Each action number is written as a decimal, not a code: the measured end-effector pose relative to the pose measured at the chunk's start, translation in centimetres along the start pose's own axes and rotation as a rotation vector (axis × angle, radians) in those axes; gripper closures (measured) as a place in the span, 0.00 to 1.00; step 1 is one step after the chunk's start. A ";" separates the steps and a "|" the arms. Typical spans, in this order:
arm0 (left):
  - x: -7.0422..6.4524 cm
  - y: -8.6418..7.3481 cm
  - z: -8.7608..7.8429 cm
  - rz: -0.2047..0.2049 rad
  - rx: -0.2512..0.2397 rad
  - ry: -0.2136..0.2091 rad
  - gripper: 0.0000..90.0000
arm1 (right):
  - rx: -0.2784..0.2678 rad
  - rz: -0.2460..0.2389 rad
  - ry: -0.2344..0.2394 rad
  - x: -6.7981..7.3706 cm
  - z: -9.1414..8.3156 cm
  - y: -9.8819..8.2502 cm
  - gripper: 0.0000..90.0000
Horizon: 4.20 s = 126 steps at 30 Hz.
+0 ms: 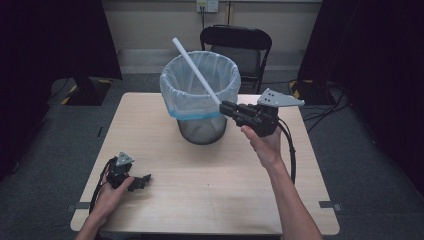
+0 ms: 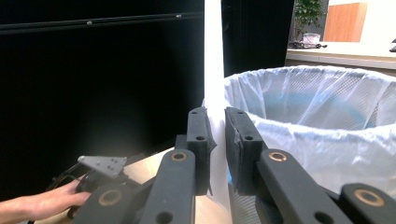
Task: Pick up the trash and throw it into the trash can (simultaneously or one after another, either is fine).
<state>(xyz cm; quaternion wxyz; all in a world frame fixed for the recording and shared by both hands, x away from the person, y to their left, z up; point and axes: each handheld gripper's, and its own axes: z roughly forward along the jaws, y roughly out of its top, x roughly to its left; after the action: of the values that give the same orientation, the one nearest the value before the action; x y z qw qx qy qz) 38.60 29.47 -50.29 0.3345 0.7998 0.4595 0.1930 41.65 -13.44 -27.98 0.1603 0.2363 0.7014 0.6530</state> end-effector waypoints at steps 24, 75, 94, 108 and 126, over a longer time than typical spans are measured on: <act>0.0 0.0 0.0 0.001 0.000 0.000 0.00 | 0.000 0.052 -0.028 -3.7 4.2 4.2 0.90; 0.0 0.0 0.0 0.000 0.000 0.000 0.00 | 0.115 0.115 -0.224 -8.5 6.1 4.5 0.21; 0.0 0.0 0.0 -0.003 0.000 -0.002 0.00 | 0.099 0.120 -0.280 -8.1 2.5 3.9 0.21; 0.0 0.0 0.0 0.000 0.000 0.000 0.00 | 0.134 0.144 -0.341 -8.8 -0.5 1.1 0.21; 0.0 0.0 0.0 -0.005 -0.001 -0.002 0.00 | 0.204 0.186 -0.362 -8.3 -3.7 -3.0 0.18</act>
<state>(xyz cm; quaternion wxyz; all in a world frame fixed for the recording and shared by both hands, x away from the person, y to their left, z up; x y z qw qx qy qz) 38.59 29.44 -50.31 0.3356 0.7987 0.4612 0.1916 46.28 -21.19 -31.33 0.1981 0.4284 0.6987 0.5376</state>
